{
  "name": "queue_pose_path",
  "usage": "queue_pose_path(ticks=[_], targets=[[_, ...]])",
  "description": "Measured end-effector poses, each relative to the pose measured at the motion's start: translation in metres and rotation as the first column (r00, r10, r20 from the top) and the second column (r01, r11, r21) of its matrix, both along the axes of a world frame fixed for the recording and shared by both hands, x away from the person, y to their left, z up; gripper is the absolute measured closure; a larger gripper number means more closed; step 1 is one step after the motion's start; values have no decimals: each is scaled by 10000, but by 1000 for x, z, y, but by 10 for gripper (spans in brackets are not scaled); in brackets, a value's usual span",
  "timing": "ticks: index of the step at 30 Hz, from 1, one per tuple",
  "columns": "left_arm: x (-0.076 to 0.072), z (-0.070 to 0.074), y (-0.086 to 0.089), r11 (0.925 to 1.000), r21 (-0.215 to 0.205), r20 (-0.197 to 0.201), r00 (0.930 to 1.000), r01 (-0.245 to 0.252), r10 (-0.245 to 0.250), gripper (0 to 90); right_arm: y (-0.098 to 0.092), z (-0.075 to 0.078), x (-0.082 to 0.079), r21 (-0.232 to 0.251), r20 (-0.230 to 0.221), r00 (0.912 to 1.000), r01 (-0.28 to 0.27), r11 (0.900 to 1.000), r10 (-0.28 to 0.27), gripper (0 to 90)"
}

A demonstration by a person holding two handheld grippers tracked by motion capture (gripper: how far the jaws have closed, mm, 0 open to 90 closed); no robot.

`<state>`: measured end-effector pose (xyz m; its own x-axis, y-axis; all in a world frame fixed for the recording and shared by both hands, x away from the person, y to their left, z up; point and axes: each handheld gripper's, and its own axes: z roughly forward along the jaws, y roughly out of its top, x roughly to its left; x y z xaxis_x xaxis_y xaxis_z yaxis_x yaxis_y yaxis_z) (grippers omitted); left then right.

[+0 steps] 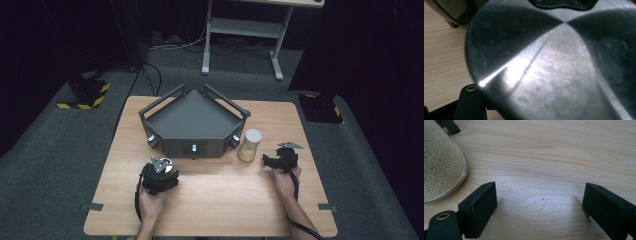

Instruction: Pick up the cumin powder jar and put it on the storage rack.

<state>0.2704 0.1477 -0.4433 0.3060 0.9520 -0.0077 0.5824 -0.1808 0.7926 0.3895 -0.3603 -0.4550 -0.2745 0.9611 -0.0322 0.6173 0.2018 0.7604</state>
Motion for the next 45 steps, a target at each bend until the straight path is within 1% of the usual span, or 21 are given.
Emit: queue_pose_path(ticks=[5, 7, 8, 10, 11, 12, 17, 18, 20, 23, 25, 26, 29, 30, 31, 34, 35, 37, 39, 42, 45], targets=[[2, 16, 2, 9993, 47, -2, 9993, 378, -378, 316, 0, 0, 0, 13, -3, 10000, -5, 10000, 5, 119], [3, 30, 3, 9981, 78, 70, 9981, 616, -617, 316, 0, 0, 0, 4, 14, 10000, -19, 10000, 19, 120], [3, 30, 3, 9981, 78, 70, 9981, 616, -617, 316, 0, 0, 0, 4, 14, 10000, -19, 10000, 19, 120], [6, 46, 4, 9962, -39, 220, 9960, 865, -864, 317, 0, 0, 0, 9, 3, 10000, -8, 10000, 8, 120], [6, 46, 4, 9962, -39, 220, 9960, 865, -864, 317, 0, 0, 0, 11, 3, 10000, -7, 10000, 7, 120], [7, 59, 4, 9949, -57, 371, 9943, 1003, -1001, 316, 0, 0, 0, 12, 3, 10000, -5, 10000, 5, 120], [13, 93, 7, 9895, -30, 757, 9866, 1448, -1442, 317, 0, 0, 0, 17, -2, 10000, 1, 10000, -1, 120], [13, 93, 7, 9895, -30, 757, 9866, 1448, -1442, 317, 0, 0, 0, 17, -2, 10000, 1, 10000, -1, 120], [21, 111, 8, 9872, -23, 838, 9838, 1595, -1588, 317, 0, 0, 0, 11, 2, 10000, -3, 10000, 3, 120], [28, 121, 8, 9867, -32, 876, 9829, 1626, -1617, 316, 0, 0, 0, 17, 1, 10000, 10, 10000, -10, 121], [42, 133, 7, 9868, -56, 796, 9838, 1618, -1608, 317, 0, 0, 0, 22, 9, 10000, 19, 10000, -19, 123], [42, 133, 7, 9868, -56, 796, 9838, 1618, -1608, 317, 0, 0, 0, 22, 9, 10000, 19, 10000, -19, 123], [64, 141, 6, 9896, -285, 695, 9879, 1407, -1385, 316, 0, 0, 0, 23, 9, 10000, 20, 10000, -20, 123], [64, 141, 6, 9896, -285, 695, 9879, 1407, -1385, 317, 0, 0, 0, 23, 9, 10000, 20, 10000, -20, 123], [74, 143, 4, 9910, -457, 680, 9901, 1259, -1226, 316, 0, 0, 0, 24, 9, 10000, 21, 10000, -21, 124], [83, 144, 1, 9922, -509, 674, 9916, 1135, -1100, 317, 0, 0, 0, 25, 8, 10000, 20, 10000, -20, 123], [92, 145, -3, 9938, -524, 679, 9932, 984, -948, 316, 0, 0, 0, 23, 7, 10000, 18, 10000, -18, 123], [96, 145, -5, 9945, -464, 666, 9936, 939, -907, 317, 0, 0, 0, 25, 7, 10000, 18, 10000, -18, 123], [108, 144, -15, 9971, -265, 611, 9957, 713, -695, 316, 0, 0, 0, 24, 7, 10000, 19, 10000, -19, 123], [119, 140, -23, 9987, -220, 544, 9975, 468, -455, 317, 0, 0, 0, 24, 8, 10000, 18, 10000, -18, 124], [125, 137, -31, 9995, -3, 467, 9984, 328, -328, 317, 0, 0, 0, 27, 10, 10000, 12, 10000, -12, 125]])
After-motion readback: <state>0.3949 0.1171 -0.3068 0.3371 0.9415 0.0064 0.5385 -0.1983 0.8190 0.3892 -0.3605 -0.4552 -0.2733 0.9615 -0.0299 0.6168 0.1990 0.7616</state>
